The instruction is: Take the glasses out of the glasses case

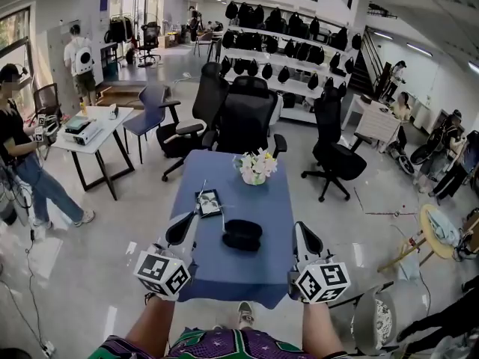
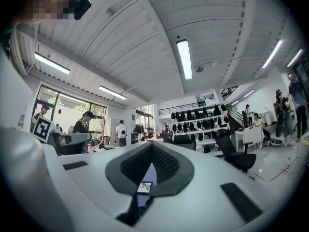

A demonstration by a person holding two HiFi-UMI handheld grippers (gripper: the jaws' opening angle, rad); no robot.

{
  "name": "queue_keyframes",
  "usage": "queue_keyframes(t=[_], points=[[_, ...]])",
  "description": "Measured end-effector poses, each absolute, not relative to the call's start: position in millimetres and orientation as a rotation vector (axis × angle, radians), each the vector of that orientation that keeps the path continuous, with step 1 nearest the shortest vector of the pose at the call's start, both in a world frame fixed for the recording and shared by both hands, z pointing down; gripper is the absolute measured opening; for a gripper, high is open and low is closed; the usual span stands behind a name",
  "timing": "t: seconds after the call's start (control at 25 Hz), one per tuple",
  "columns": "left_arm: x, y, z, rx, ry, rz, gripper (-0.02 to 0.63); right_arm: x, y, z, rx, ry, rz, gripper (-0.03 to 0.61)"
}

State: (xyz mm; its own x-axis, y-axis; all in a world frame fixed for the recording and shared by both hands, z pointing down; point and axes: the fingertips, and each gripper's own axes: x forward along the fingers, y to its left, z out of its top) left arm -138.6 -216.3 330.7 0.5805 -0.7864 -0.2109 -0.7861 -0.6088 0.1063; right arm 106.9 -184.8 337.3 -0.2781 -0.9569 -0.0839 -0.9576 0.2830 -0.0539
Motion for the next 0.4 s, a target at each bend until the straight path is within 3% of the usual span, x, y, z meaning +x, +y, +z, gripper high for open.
queue_keyframes(t=[0.4], points=[[-138.9,-216.9,331.6,2.793,-1.398,-0.376,0.021,101.3,-186.6,337.3,-1.802,2.466,0.021,0.002]])
